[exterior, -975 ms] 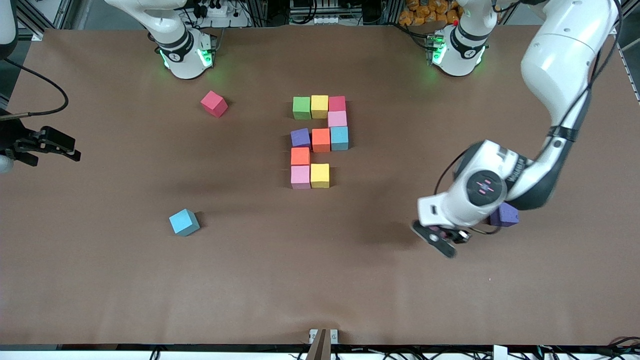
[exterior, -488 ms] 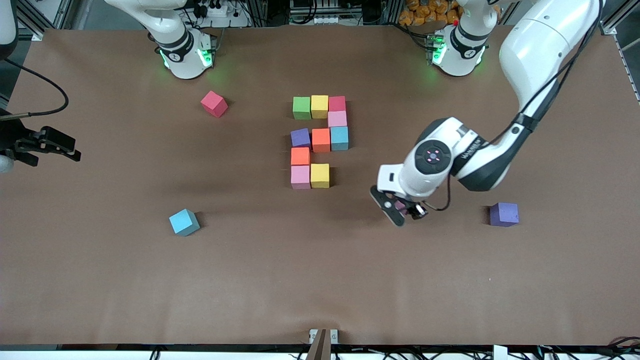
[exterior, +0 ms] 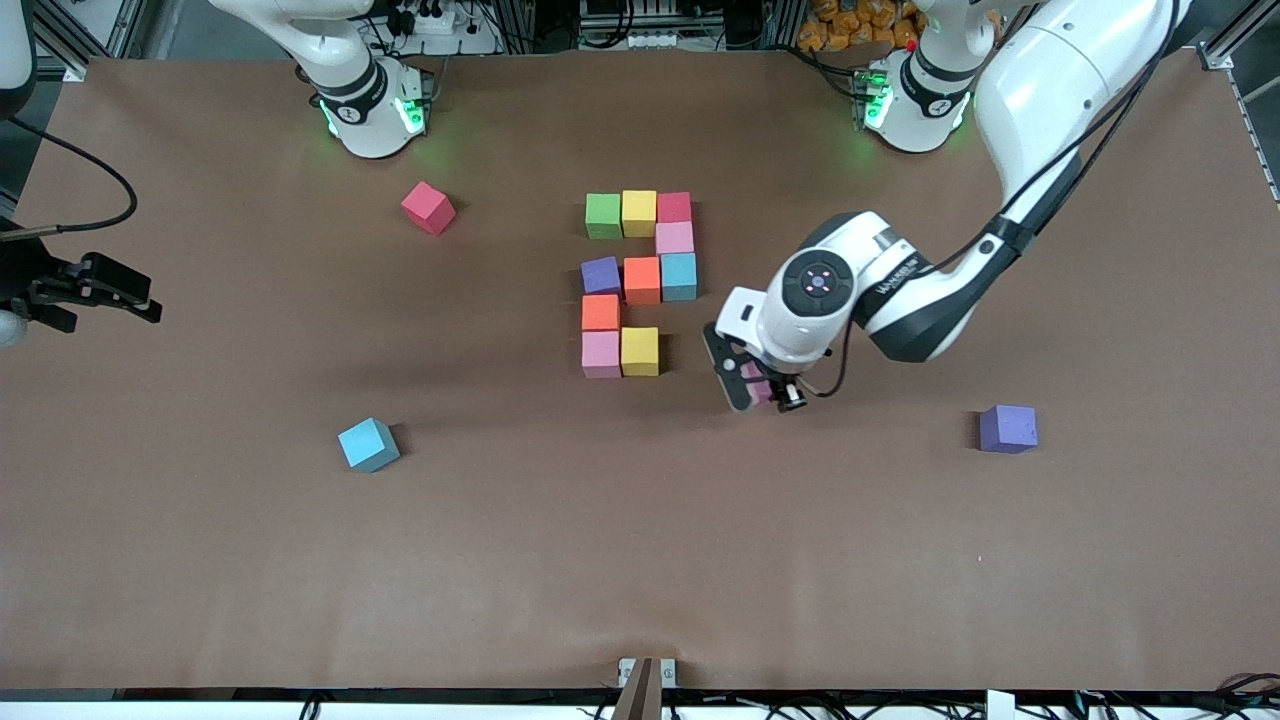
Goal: Form number 2 with 11 blocks
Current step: 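Lift the light pink cube and carry it to the column, then lower the light pink cube below the yellow cube with the left gripper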
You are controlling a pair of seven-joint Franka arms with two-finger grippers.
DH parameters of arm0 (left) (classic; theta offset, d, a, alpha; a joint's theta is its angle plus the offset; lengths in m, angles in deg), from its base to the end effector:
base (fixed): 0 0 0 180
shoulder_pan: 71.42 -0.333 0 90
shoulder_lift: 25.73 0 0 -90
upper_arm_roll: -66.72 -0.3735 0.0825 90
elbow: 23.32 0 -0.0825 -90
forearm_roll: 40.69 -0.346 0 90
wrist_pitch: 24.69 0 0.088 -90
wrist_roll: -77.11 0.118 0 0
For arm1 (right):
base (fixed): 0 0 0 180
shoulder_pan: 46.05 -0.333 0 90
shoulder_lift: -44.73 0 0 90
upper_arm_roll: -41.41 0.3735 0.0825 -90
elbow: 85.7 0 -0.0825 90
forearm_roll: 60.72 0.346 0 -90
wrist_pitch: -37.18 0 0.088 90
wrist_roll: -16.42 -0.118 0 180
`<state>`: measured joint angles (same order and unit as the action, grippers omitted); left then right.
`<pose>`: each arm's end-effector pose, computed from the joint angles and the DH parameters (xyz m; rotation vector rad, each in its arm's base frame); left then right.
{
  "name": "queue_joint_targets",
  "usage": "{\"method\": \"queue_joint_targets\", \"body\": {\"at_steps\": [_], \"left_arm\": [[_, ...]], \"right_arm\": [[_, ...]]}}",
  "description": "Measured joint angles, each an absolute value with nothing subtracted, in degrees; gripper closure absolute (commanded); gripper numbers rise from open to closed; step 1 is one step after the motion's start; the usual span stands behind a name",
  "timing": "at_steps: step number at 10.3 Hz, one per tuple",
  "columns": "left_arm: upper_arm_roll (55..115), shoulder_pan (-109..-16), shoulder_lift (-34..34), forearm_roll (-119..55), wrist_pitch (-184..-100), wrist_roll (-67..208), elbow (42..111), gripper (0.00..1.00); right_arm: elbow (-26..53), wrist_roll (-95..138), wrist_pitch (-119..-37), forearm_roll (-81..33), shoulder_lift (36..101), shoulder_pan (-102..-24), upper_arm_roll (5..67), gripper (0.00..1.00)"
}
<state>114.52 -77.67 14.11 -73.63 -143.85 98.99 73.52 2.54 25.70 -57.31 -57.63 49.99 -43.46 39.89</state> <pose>0.5720 -0.3350 0.3424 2.4975 -1.9023 -0.0600 0.5559 -0.0331 0.6423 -3.0895 -0.1339 -0.0358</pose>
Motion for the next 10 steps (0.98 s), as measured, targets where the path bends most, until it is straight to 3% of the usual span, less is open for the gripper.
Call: {"method": "queue_joint_targets", "body": {"at_steps": [4,10], "left_arm": [[113.89,-71.54,15.12,-80.41,-143.97,99.69,73.73,0.43],[104.83,-58.95,16.43,-81.23,-145.38,99.61,72.40,0.43]], "right_arm": [[2.54,25.70,-57.30,-57.63,49.99,-43.46,39.89,0.00],[2.54,25.71,-57.31,-57.63,49.99,-43.46,39.91,0.00]]}}
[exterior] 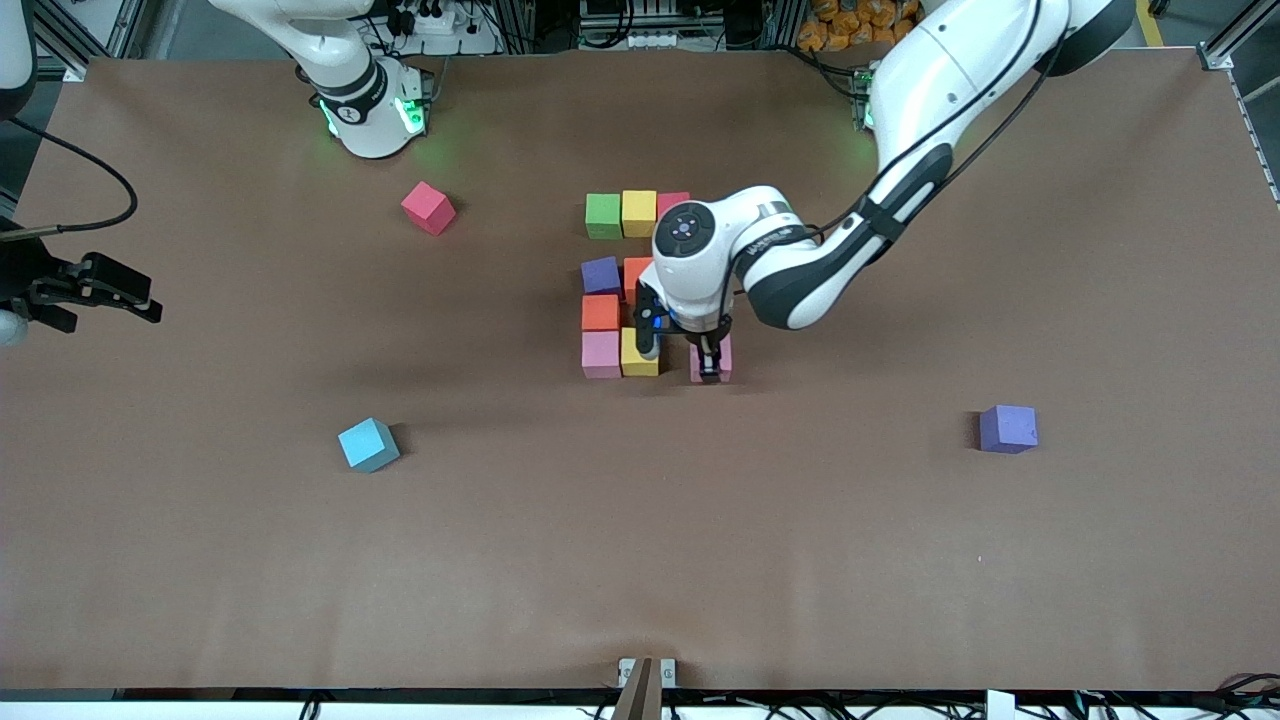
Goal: Form number 2 with 11 blocks
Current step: 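Lower the light pink cube below the yellow cube with the left gripper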
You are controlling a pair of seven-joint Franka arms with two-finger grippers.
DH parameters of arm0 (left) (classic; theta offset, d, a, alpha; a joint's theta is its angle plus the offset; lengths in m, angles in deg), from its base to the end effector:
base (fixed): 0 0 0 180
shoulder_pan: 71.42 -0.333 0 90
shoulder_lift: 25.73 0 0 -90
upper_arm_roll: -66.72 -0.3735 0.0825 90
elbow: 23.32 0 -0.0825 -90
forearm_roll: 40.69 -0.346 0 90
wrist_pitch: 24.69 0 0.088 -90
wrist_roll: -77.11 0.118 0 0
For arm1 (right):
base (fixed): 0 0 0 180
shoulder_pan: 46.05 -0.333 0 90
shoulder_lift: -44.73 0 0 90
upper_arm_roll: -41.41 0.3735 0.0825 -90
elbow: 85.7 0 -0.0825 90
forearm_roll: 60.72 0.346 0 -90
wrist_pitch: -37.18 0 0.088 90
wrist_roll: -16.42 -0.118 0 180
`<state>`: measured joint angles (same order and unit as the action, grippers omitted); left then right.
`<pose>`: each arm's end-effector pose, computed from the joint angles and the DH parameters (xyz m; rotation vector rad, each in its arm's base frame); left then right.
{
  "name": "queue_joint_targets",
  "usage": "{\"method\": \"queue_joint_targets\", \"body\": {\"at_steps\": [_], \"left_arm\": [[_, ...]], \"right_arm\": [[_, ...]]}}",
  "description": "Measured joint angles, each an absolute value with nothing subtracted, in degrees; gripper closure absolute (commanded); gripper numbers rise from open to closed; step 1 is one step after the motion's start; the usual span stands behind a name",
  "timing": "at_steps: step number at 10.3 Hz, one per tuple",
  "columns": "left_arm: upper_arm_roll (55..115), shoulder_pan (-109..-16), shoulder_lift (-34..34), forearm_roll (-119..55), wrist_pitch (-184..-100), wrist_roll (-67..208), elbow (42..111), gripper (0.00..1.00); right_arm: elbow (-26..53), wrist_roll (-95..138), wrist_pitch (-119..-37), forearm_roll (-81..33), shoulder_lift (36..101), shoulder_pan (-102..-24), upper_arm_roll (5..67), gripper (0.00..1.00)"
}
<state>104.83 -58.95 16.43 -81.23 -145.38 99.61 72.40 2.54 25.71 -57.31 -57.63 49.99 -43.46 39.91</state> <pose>0.5086 -0.4406 0.2893 -2.0990 2.1099 0.0801 0.5559 -0.0330 0.6423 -3.0894 -0.1347 -0.0358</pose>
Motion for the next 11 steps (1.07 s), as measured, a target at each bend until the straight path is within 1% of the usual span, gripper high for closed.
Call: {"method": "queue_joint_targets", "body": {"at_steps": [4,7,11], "left_arm": [[103.75,-57.10,18.00,-81.23,-147.34,99.61,71.93,0.43],[101.78,-54.18,18.76,-81.23,-147.47,99.61,71.14,0.45],[100.80,-52.31,18.85,-82.14,-147.49,99.61,70.10,0.44]], "right_arm": [[2.54,25.71,-57.30,-57.63,49.99,-43.46,39.89,0.00],[2.54,25.71,-57.30,-57.63,49.99,-43.46,39.89,0.00],[2.54,25.71,-57.30,-57.63,49.99,-43.46,39.88,0.00]]}}
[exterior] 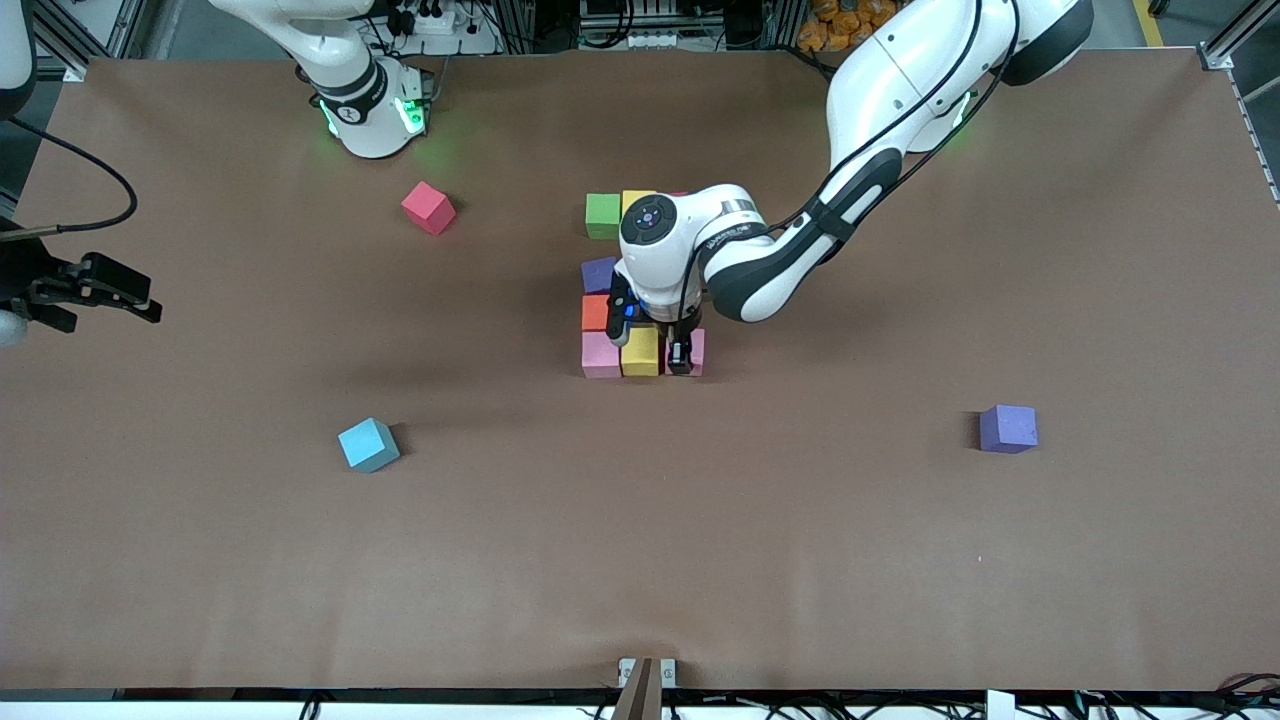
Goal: Form number 2 with 11 blocks
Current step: 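Lower the light pink cube below the yellow cube with the left gripper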
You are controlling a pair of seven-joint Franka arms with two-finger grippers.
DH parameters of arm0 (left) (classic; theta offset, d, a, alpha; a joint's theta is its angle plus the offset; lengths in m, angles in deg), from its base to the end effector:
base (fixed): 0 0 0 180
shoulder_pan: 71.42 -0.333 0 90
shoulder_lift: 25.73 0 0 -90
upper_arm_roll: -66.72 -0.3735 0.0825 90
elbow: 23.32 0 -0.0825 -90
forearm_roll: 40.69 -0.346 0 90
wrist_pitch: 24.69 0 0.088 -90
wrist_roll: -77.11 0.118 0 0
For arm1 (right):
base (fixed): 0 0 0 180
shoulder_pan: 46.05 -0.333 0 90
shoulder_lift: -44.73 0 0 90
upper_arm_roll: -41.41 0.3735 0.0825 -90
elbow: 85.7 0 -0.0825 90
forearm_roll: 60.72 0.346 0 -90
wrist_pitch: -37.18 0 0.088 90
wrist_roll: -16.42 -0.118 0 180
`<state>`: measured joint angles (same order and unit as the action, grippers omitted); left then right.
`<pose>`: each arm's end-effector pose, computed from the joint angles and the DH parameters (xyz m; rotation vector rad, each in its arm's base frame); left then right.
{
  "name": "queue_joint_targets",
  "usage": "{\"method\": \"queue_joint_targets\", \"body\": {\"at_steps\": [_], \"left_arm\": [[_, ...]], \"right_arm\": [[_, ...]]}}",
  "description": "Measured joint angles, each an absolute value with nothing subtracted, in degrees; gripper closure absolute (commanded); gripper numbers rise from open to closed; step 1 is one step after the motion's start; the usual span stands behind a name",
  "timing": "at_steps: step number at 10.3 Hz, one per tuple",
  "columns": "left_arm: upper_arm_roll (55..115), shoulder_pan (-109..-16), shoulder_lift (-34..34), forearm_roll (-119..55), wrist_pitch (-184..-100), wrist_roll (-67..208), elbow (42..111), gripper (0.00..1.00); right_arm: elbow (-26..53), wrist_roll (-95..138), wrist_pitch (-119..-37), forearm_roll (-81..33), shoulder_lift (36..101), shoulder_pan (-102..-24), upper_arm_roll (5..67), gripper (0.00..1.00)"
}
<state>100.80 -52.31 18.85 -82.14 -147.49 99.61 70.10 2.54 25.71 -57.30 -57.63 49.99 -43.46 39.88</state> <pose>0.4922 -0.4776 0.2660 -2.0191 2.1593 0.0522 0.5558 -0.0332 0.6423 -3.0895 -0.1339 -0.0356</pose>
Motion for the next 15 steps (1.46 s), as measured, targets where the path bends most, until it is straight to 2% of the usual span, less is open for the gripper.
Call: {"method": "queue_joint_targets", "body": {"at_steps": [15], "left_arm": [[100.26,-51.82,20.39,-82.14,-147.49,99.14,69.00,0.43]], "right_arm": [[2.54,25.71,-57.30,-57.63,49.99,-43.46,39.88,0.00]]}}
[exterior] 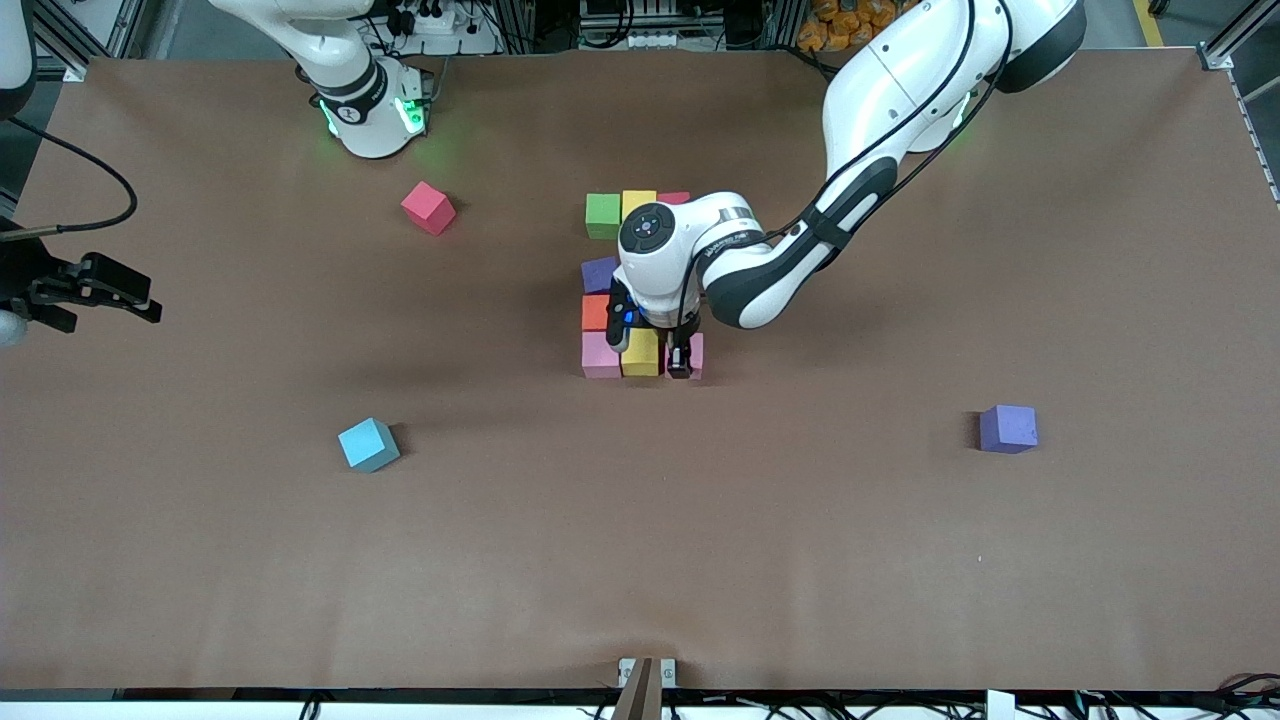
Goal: Form number 2 with 11 blocks
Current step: 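Lower the light pink cube below the yellow cube with the left gripper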
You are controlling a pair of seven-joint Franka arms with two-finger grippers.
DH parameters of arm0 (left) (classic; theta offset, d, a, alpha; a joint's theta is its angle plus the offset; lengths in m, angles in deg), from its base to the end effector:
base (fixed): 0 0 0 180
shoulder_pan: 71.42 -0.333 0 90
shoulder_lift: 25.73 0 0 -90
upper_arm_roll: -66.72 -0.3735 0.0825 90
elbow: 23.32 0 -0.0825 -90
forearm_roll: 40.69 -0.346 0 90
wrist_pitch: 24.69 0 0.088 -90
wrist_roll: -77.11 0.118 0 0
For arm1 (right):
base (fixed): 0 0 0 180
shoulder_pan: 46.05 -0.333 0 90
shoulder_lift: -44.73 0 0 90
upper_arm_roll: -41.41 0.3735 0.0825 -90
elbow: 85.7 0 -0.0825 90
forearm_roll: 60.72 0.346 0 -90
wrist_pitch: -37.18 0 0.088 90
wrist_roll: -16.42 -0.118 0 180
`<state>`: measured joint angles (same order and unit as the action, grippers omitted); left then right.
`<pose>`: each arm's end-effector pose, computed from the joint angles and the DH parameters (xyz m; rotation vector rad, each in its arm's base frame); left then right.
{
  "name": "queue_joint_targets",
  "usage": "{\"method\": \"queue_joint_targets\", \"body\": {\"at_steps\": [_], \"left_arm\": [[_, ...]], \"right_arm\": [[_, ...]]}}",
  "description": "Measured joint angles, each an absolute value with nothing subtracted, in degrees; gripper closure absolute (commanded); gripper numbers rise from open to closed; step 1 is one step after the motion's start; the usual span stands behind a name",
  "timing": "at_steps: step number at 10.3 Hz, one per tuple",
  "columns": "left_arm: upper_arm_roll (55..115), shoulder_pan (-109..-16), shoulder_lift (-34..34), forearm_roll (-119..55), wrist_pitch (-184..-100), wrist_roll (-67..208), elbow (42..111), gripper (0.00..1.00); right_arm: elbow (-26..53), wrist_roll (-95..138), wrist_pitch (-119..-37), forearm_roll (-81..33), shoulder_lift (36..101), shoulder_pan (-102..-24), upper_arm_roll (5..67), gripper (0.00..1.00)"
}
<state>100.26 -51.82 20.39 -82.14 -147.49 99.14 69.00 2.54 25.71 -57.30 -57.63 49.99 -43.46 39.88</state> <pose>0.4957 -0.4793 0.2540 -2.0368 2.1501 0.0658 0.5558 -0.0332 0.6423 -3.0895 -0.1339 -0.0356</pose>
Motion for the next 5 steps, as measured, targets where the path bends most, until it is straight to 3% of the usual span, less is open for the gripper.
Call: {"method": "queue_joint_targets", "body": {"at_steps": [5], "left_arm": [[100.26,-51.50,20.43,-82.14,-147.49,97.87,68.97,0.43]], "right_arm": [[2.54,25.71,-57.30,-57.63,49.99,-43.46,39.88,0.00]]}}
